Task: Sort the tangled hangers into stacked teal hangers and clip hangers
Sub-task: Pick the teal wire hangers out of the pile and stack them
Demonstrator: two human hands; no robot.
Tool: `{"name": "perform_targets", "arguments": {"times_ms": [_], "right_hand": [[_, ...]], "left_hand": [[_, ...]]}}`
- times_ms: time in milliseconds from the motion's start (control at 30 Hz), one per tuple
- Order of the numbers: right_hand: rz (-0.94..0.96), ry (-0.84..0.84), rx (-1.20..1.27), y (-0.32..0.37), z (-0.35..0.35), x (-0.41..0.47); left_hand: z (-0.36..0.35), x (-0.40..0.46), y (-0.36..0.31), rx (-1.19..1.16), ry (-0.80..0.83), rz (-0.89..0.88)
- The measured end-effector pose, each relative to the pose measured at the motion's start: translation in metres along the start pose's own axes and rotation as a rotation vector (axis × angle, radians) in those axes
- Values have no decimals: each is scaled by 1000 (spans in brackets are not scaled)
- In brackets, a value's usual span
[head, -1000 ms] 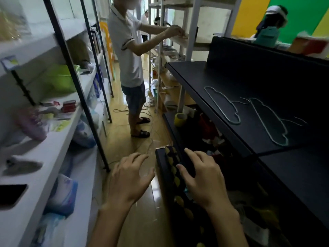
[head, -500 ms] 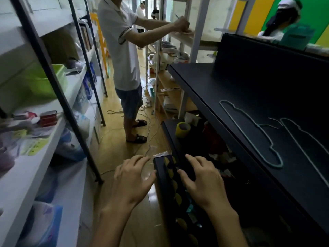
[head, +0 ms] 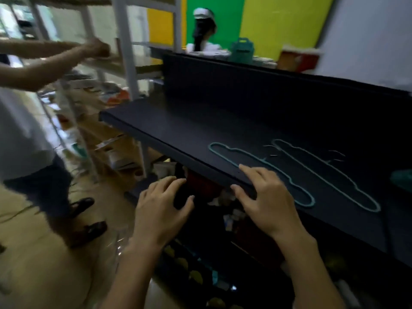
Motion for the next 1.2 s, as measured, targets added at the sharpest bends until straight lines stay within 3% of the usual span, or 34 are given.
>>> {"name": "perform_targets", "arguments": {"times_ms": [167, 367, 567, 700, 867, 1033, 1200], "right_hand": [[-298, -43, -165, -59, 44, -23], [-506, -94, -297, -113, 74, -35], [-587, -52, -342, -150, 80, -19], [-637, 30, -302, -168, 74, -8], [-737, 189, -270, -181, 64, 3], [-740, 163, -255, -179, 61, 11], [-804, 97, -234, -164, 57, 21]], "left_hand": [[-27, 40, -54, -66, 110, -250], [-59, 86, -110, -87, 188, -485], [-85, 123, -141, -109, 304, -621], [-103, 138, -149, -155, 562, -702], [-106, 154, -149, -186, 722, -767], [-107, 162, -146, -185, 792, -902], [-111, 173, -139, -206, 716, -1010]]}}
Point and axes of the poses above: each hand's wrist, its own x-axis towards the middle knuckle, its own z-axis out of the back of the hand, y = z × x, the point moved 1 cm from there along x, towards the middle knuckle, and after that the axes turned 12 degrees about z, right-handed, at the moved point
